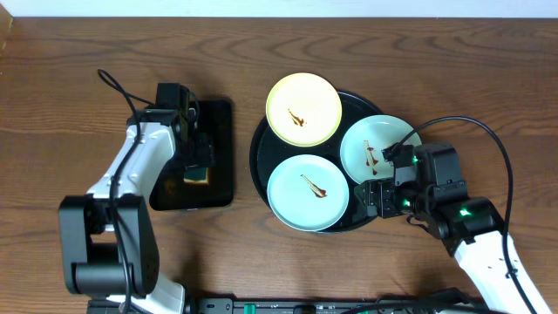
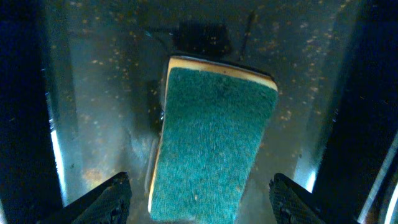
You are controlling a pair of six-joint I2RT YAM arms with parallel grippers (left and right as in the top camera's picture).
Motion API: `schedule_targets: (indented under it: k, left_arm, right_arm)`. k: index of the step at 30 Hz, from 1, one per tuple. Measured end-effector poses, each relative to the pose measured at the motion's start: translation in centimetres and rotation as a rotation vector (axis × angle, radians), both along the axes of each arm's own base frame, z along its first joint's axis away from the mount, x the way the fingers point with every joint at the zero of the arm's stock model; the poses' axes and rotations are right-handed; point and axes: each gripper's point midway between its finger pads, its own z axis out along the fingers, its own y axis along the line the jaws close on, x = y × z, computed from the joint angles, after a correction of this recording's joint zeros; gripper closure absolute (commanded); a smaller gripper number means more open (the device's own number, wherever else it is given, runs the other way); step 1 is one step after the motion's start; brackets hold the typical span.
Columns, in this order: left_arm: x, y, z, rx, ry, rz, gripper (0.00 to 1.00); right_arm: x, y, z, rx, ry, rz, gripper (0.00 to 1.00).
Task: Clean dirty plates on tray and stack at the side
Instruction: 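Move left gripper to the sponge and right gripper to the right green plate, then grasp the green-and-orange sponge with the left gripper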
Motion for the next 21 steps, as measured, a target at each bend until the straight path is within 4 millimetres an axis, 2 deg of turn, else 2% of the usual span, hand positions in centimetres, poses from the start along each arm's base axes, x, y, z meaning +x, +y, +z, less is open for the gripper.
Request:
schedule_targets:
  k: [7,9,21]
  left_arm:
    - [-0.4,0.0,-1.6,0.001,0.051,-0.001,0.41]
    - [-0.4,0.0,-1.6,0.001,0.050,-0.002,0.51]
    - [-0.5,0.0,-1.9,0.000,0.049,0.000,0.54]
  right_arm:
    - [0.1,0.0,-0.4,-0.007,0.015,-0.003,0.21]
    - [0.1,0.0,-0.4,-0.007,0.015,-0.003,0.21]
    - [0.1,0.0,-0.4,-0.006,0.016,-0.006,0.20]
